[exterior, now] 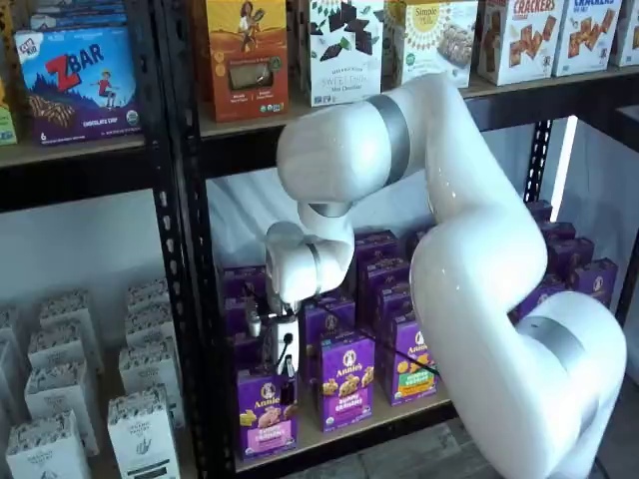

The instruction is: Pick up the purple box with a pink patch in the middle, on the bottom shelf, the first box from the left

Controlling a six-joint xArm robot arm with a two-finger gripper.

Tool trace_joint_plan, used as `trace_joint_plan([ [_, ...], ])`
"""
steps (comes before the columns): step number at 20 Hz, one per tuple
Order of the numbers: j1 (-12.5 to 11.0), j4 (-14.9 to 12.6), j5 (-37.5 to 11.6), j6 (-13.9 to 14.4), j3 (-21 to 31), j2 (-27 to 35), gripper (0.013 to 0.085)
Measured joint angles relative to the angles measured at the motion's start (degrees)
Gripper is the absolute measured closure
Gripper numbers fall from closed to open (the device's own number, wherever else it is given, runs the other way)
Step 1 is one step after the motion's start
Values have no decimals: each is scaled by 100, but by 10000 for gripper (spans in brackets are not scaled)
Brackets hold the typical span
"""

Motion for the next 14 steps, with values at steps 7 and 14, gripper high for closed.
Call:
trace_joint_plan([
  [7, 9, -12, -249, 11, -61, 160, 130],
  [14, -16, 5, -208, -28, -175, 261, 210],
])
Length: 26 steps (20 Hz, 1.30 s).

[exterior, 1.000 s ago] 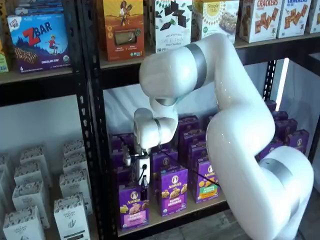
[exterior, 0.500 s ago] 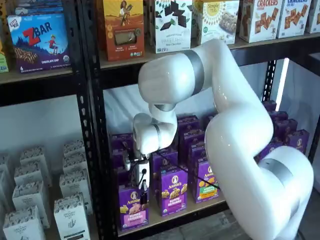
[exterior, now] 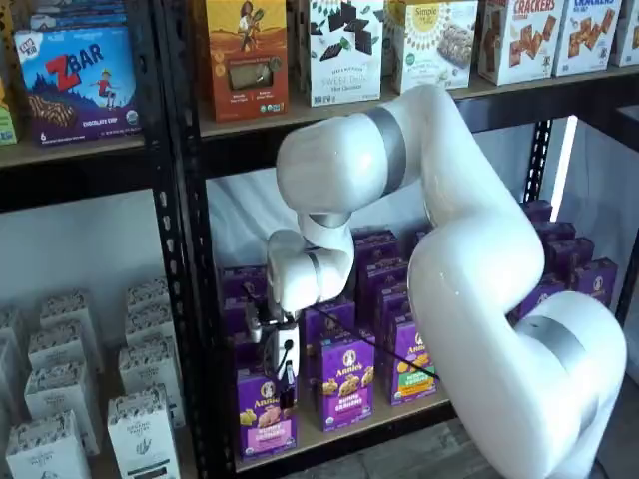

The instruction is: Pick up the purple box with a pink patch in the middle, on the bottom shelf, the first box from the left

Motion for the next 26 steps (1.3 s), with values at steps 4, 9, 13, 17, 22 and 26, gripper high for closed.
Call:
trace_joint_plan([
  [4, -10, -42, -1, 29, -33, 28, 330],
  [9, -19, -149, 26, 118, -83, 70, 370],
  [13, -26, -116, 82, 83, -142, 99, 370],
  [17, -33, -117, 160, 81, -222, 135, 450],
  [22, -39, -131, 114, 87, -206, 132, 530],
  [26, -44, -135, 117, 85, -195, 122, 530],
])
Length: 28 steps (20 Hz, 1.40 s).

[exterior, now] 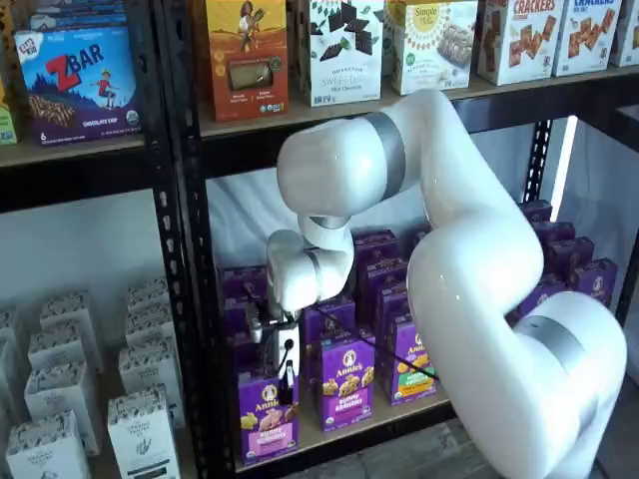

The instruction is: Pick up the purple box with a pink patch in the middle, on the bottom shelf, the first box from the left

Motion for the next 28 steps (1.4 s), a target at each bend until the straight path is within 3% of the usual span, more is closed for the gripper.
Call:
trace_joint_plan([
  [4, -3, 18, -1, -21, 39, -25, 610],
  [13, -16, -208, -233, 161, 514, -333, 610],
  [21, 16, -434, -666, 380, 1668, -1082, 610],
  [28, -34, -305, -1050, 199, 2826, -1952, 610],
])
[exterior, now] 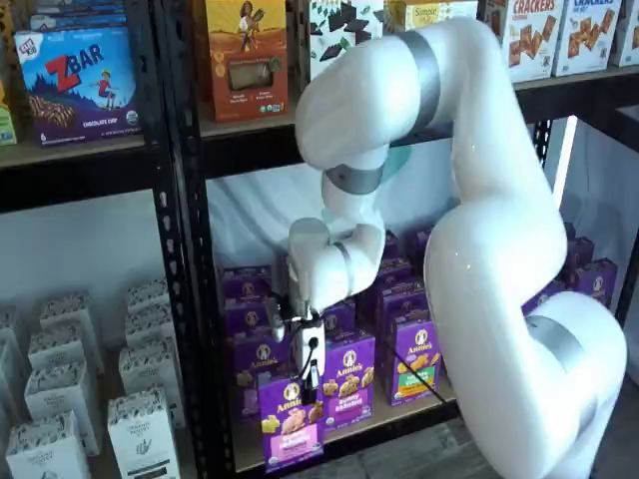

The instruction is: Pick up the purple box with a pink patch in the middle, on the bottom shelf, the first box from the left

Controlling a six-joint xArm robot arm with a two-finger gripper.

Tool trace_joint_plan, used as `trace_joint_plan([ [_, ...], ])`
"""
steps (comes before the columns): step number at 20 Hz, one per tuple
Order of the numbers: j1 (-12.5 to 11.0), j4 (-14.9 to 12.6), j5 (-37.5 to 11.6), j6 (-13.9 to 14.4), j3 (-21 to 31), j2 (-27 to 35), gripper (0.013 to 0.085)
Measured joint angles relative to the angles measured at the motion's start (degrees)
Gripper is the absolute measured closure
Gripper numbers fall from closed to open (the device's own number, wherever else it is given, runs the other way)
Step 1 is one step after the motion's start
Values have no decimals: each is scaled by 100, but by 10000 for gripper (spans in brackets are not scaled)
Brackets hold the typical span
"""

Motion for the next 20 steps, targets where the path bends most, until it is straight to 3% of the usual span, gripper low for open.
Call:
trace_joint_plan([
  [9, -236, -221, -308, -26, 1485, -1369, 610],
  [15, -328, -386, -376, 37, 1958, -1829, 610],
  [18, -322, -78, -311, -253, 2103, -2007, 610],
  [20, -336, -134, -276, -212, 2155, -2080, 610],
])
